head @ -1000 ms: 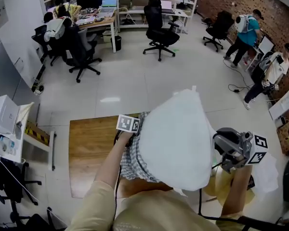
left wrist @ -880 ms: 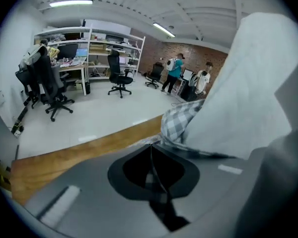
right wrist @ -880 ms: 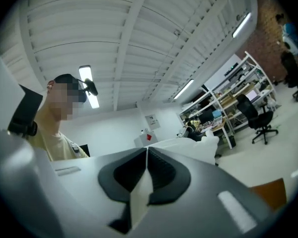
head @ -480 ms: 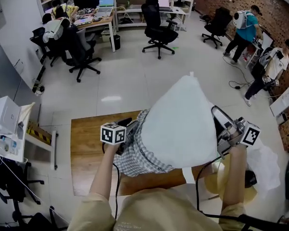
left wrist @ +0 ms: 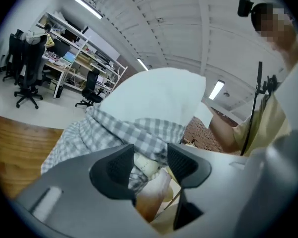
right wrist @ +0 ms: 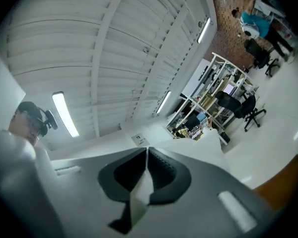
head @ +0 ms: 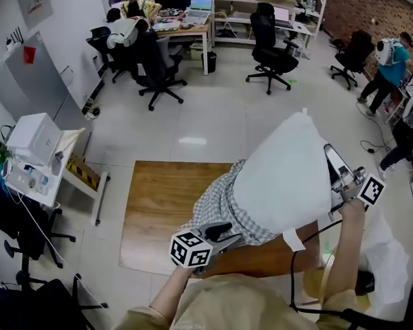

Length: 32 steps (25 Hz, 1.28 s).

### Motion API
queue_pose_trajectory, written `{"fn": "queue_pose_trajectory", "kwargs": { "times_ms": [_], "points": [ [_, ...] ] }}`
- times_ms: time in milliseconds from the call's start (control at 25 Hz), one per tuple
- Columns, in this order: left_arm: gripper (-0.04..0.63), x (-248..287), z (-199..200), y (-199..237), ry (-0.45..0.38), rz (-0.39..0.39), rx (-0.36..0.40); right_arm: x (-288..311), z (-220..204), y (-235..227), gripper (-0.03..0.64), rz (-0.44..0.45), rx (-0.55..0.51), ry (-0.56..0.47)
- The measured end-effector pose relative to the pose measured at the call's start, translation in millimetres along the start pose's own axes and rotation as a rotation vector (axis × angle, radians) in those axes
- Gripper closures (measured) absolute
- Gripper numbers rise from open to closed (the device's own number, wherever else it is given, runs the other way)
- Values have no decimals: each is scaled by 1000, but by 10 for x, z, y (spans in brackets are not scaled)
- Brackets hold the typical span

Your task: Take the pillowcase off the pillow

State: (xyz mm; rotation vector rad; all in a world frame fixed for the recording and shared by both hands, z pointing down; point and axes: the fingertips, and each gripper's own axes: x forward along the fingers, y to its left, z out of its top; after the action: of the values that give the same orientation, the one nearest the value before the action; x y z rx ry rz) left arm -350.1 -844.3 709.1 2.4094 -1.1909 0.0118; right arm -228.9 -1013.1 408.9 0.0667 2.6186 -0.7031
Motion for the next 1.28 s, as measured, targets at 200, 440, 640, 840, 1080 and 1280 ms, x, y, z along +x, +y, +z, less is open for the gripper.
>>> {"fn": "queue_pose_trajectory", "kwargs": {
  "times_ms": [200,440,640,840,1080,1280],
  "points": [
    [556,266,-216,290,-36,196,-118,94,-2,171,606,55,7,21],
    [580,63,-873,600,-9,340,-257,-554,237,-205,611,-4,220,-167],
    [581,-102,-1523,1163,83,449,-236,-461,1,-5,614,73,190,-110],
    [580,111,-1683,1296,137,379,-251,-363,-174,133,614,98,156,-54],
    [308,-665,-429,495,-184,316,92,-478,-341,332,612,81,69,19],
    [297,-553,325,730,-302,292,103,-693,-263,208,612,39,-4,80]
  ]
}}
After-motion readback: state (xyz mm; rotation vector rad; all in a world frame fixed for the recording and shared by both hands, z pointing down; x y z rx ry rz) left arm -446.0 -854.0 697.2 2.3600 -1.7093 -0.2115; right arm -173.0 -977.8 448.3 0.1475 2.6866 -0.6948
